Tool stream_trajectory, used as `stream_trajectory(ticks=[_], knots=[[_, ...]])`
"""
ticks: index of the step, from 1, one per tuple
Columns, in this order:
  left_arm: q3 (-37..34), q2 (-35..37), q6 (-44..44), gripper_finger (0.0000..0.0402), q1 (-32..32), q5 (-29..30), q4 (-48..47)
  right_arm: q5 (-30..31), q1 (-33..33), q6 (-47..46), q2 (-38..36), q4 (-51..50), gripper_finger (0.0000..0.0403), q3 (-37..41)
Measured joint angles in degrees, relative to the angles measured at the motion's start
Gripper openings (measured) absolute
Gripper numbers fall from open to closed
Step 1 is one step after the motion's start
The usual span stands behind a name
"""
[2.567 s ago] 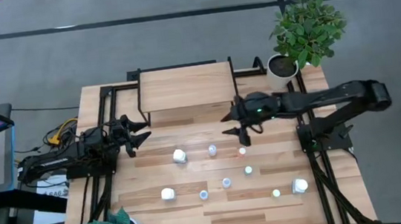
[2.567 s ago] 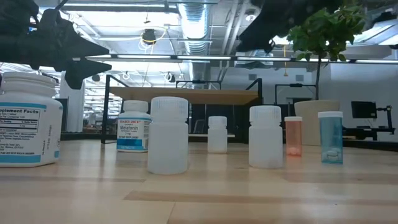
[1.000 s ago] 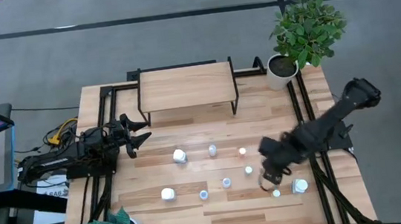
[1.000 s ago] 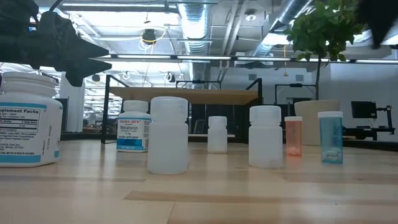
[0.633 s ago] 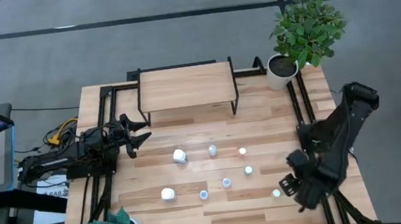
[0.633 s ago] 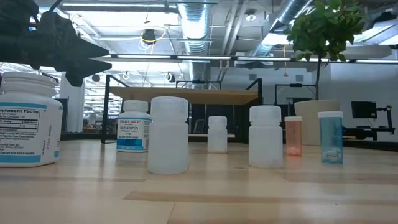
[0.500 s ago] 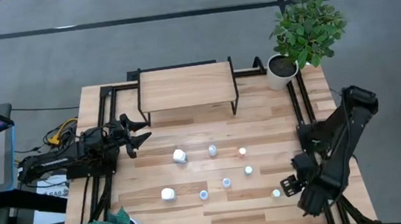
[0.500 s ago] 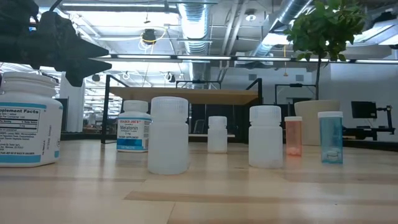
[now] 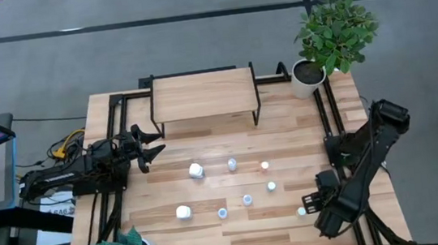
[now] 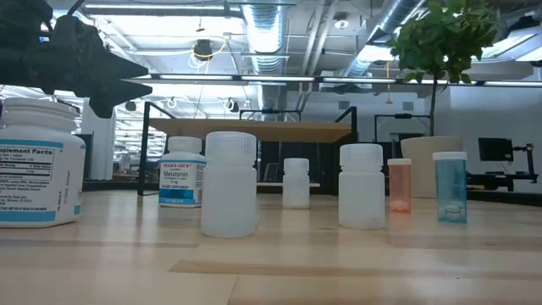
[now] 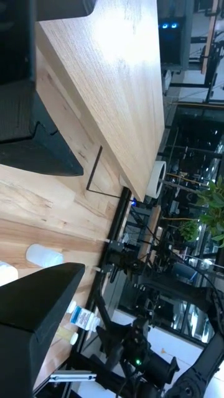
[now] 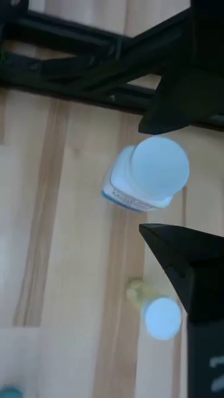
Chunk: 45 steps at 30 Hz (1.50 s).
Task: Pick and place medicine bottles onto shelf by color
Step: Put the right white pill bottle on the shelf
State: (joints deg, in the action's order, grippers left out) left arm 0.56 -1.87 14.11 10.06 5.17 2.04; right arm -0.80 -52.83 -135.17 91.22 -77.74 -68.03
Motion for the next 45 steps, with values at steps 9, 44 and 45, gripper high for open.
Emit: stream_trajectory(ticks=[9, 44, 45], knots=[[0.01, -0.01, 0.0, 0.0228, -0.02, 0.04, 0.0, -3.46, -1.5, -1.83, 0.0, 1.38, 0.0271, 0.0], [0.02, 0.0, 0.0, 0.0228, 0.0, 0.24, 0.02, -5.25, 0.22, -0.98, 7.19, 7.93, 0.0254, 3.95], [0.0, 0.0, 0.0, 0.0228, -0.01, 0.24, 0.02, -5.23, 0.42, -0.98, 7.19, 7.91, 0.0244, 3.93]])
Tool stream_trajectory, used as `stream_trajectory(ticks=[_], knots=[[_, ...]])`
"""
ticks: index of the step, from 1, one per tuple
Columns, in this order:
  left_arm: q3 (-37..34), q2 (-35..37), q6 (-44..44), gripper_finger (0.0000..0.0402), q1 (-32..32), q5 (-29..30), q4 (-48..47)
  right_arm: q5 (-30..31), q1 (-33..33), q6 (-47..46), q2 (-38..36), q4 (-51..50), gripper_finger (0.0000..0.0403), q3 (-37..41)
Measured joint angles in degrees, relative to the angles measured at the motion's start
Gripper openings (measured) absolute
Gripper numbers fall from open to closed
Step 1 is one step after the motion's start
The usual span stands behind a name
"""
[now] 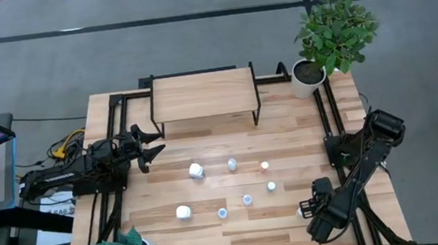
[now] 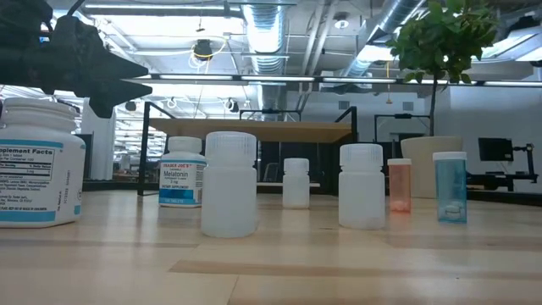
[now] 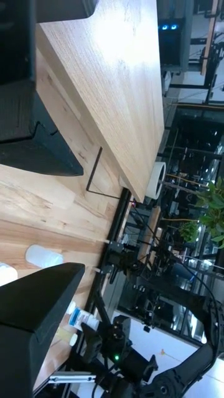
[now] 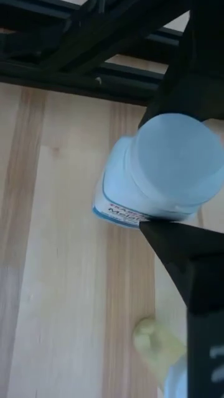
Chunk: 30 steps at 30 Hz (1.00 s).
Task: Pick and place medicine bottles onto shelf by color
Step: Put the right white pill bottle on the shelf
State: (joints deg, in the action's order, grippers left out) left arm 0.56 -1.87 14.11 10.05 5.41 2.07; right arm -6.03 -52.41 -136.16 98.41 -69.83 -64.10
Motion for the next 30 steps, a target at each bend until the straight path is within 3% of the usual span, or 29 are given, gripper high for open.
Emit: stream_trajectory(ticks=[6, 14, 24, 27, 30], knots=[[0.02, 0.0, 0.0, 0.0228, 0.0, 0.0, 0.0, -0.01, 1.53, 1.29, -0.44, -0.16, 0.0179, -0.11], [0.01, -0.02, 0.0, 0.0228, 0.02, -0.02, 0.0, 3.57, 10.33, 18.06, -5.97, -5.25, 0.0176, -5.71], [0.01, 0.0, 0.0, 0.0228, 0.0, 0.0, 0.0, 19.24, 30.6, 54.06, -15.34, -8.17, 0.0176, -17.03], [0.02, 0.0, -2.22, 0.0228, 0.02, 0.0, -0.02, 23.58, 37.81, 68.87, -16.91, -2.48, 0.0181, -20.05], [0.0, -0.02, -6.2, 0.0228, 0.02, 0.0, 0.0, 24.12, 44.95, 85.57, -17.29, 7.92, 0.0182, -22.81]])
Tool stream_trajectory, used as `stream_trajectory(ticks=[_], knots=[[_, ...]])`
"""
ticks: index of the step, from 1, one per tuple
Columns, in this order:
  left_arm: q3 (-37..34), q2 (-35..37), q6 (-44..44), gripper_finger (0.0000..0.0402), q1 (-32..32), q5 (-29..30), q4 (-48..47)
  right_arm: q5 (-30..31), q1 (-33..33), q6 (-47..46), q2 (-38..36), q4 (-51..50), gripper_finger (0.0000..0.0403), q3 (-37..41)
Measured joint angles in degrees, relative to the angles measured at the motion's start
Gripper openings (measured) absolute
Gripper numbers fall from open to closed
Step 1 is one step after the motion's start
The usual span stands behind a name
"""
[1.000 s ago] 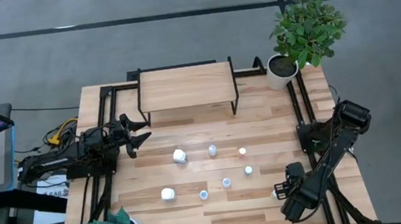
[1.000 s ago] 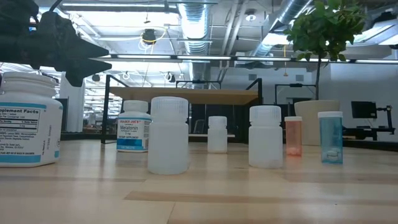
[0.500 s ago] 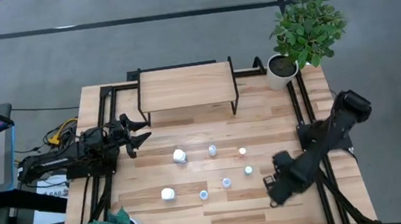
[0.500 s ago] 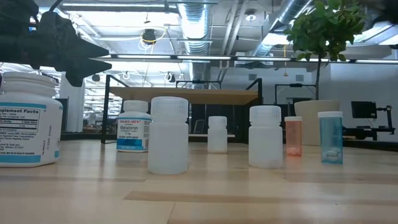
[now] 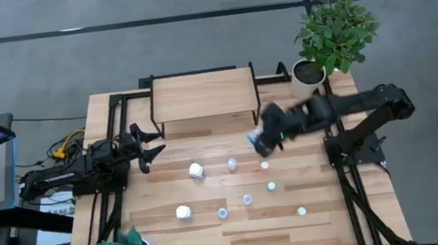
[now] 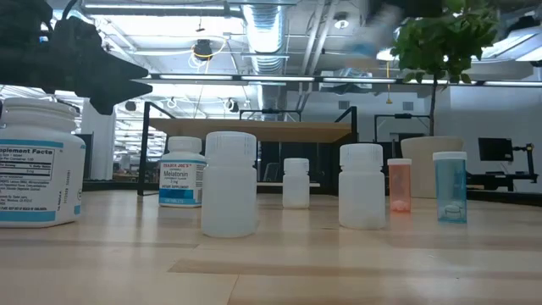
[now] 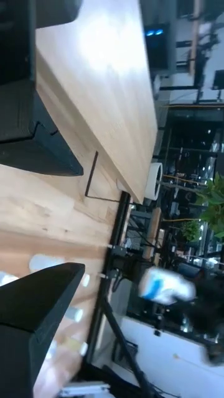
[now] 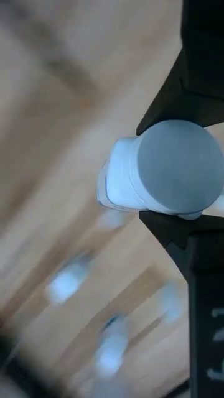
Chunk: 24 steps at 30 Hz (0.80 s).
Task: Pick and place medicine bottles onto shelf by color
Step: Put the right white pill bottle on the shelf
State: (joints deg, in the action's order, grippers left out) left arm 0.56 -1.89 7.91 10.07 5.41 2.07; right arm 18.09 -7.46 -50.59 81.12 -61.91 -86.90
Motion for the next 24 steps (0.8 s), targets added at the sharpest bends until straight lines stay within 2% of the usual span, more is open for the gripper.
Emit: stream_trajectory(ticks=[4, 8, 15, 21, 24], knots=[[0.0, 0.01, -2.04, 0.0228, -0.01, 0.0, -0.01, -1.21, 8.47, 18.83, 1.32, 11.78, 0.0179, -4.44], [0.01, 0.0, -2.13, 0.0228, -0.01, -0.05, -0.01, -2.79, 16.01, 30.43, 5.33, 13.24, 0.0184, -11.55], [0.0, 0.0, -0.71, 0.0228, -0.02, -0.34, 0.0, -4.3, 26.96, 45.38, 16.86, 4.71, 0.0179, -26.88], [0.02, 0.0, 0.79, 0.0228, -0.01, -0.22, -0.01, -13.85, 34.23, 53.86, 28.18, -4.66, 0.0186, -39.36], [0.02, 0.0, 0.8, 0.0228, -0.02, -0.22, 0.0, -15.72, 37.01, 59.29, 33.43, -9.62, 0.0183, -43.82]])
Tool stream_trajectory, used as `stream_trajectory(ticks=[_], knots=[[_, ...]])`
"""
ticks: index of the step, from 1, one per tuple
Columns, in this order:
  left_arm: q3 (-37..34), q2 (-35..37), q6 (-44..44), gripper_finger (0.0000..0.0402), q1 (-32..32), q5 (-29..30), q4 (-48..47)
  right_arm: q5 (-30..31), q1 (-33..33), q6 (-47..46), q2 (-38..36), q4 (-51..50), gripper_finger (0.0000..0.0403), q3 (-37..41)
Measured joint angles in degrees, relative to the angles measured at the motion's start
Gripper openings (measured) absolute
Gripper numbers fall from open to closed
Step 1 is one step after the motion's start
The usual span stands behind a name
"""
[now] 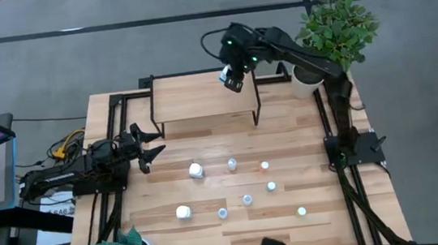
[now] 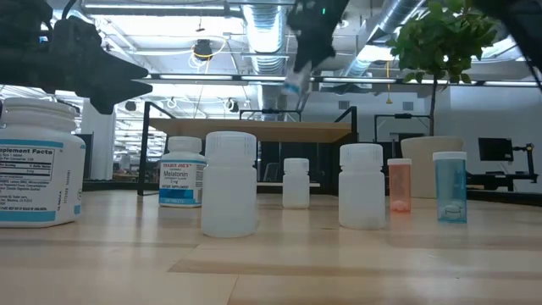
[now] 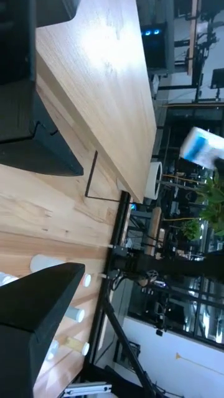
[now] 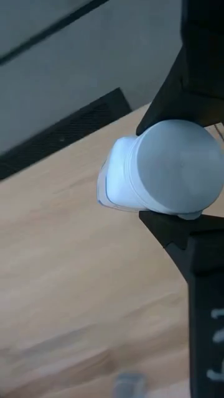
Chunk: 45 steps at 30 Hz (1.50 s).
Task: Pick and place medicine bottles onto shelf by color
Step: Put the right white pill bottle on the shelf, then put the top white pill bottle on the shelf aligned with the other white pill bottle
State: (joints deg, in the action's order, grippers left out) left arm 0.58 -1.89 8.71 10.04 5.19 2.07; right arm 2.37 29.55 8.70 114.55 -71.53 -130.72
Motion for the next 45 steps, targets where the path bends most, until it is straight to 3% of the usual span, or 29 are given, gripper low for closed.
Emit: stream_trajectory(ticks=[9, 15, 20, 29, 45], knots=[[0.0, 0.0, 0.09, 0.0228, 0.0, -0.02, -0.02, -1.34, 5.11, 15.77, 9.16, -3.25, 0.0186, -4.16], [0.0, 0.0, 0.09, 0.0228, 0.01, -0.02, 0.0, -1.27, 6.9, 19.11, 9.56, -3.5, 0.0181, -4.11], [-0.01, 0.0, 0.09, 0.0228, 0.0, -0.02, 0.0, -1.18, 7.62, 22.68, 9.34, -6.48, 0.0203, -4.06], [-0.01, 0.0, 0.09, 0.0228, 0.0, -0.02, 0.0, -0.89, 7.14, 24.77, 8.56, -5.45, 0.0233, -4.11], [-0.01, 0.0, 0.09, 0.0228, 0.0, -0.03, 0.0, 1.84, 3.27, 24.35, 3.06, -1.41, 0.0234, -4.24]])
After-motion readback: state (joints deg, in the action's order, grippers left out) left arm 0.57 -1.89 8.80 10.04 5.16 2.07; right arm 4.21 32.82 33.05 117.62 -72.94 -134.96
